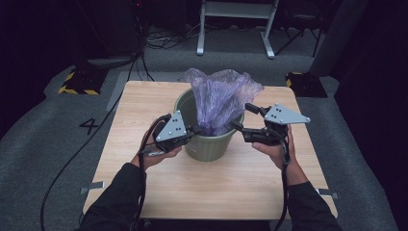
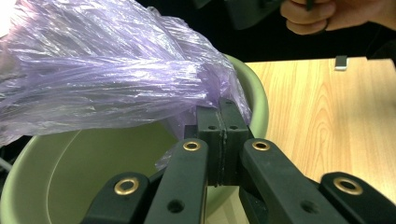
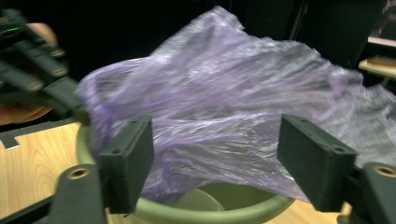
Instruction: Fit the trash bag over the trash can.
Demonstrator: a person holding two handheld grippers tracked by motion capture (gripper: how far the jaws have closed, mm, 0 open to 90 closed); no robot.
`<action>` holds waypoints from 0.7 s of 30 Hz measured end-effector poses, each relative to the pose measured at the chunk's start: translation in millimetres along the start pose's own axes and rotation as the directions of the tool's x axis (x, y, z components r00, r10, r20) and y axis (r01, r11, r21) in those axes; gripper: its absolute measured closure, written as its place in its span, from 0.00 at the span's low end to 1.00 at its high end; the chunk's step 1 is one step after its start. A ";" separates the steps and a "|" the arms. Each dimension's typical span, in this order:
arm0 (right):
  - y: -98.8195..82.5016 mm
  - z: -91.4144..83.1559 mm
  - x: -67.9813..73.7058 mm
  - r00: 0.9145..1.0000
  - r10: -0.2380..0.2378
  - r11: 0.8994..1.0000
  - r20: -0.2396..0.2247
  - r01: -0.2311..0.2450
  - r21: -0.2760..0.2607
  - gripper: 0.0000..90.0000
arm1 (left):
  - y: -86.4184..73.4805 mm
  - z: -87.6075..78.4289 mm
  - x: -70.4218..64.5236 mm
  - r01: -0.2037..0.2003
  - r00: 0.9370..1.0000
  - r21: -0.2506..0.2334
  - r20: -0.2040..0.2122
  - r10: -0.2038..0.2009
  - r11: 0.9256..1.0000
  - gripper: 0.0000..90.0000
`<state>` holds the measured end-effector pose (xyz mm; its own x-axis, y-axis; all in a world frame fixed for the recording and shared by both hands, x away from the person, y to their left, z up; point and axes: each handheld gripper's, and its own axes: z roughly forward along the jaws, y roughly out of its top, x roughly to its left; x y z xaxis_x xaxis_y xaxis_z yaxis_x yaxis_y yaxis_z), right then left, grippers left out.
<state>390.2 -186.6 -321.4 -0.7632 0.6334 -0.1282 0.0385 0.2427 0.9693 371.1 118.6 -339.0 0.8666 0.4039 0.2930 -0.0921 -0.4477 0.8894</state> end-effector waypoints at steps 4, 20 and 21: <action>-0.2 14.2 -1.3 0.999 0.028 0.999 -0.023 -0.027 0.046 0.27 | -4.0 1.5 -5.0 -0.005 1.000 -0.001 0.002 0.005 1.000 0.99; -3.9 38.6 21.5 0.993 -0.056 0.994 -0.102 0.065 0.086 1.00 | -10.9 -5.2 -3.2 0.040 0.999 -0.031 -0.012 -0.041 0.999 0.90; -4.2 38.1 21.9 0.993 -0.062 0.994 -0.105 0.071 0.081 1.00 | -11.3 -6.0 -2.5 0.047 0.999 -0.035 -0.010 -0.047 0.998 0.89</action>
<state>397.9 -145.8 -336.2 -0.8275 0.5365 -0.1654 0.0365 0.3454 0.9378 367.1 127.5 -347.7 0.8652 0.4321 0.2544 -0.0686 -0.4005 0.9137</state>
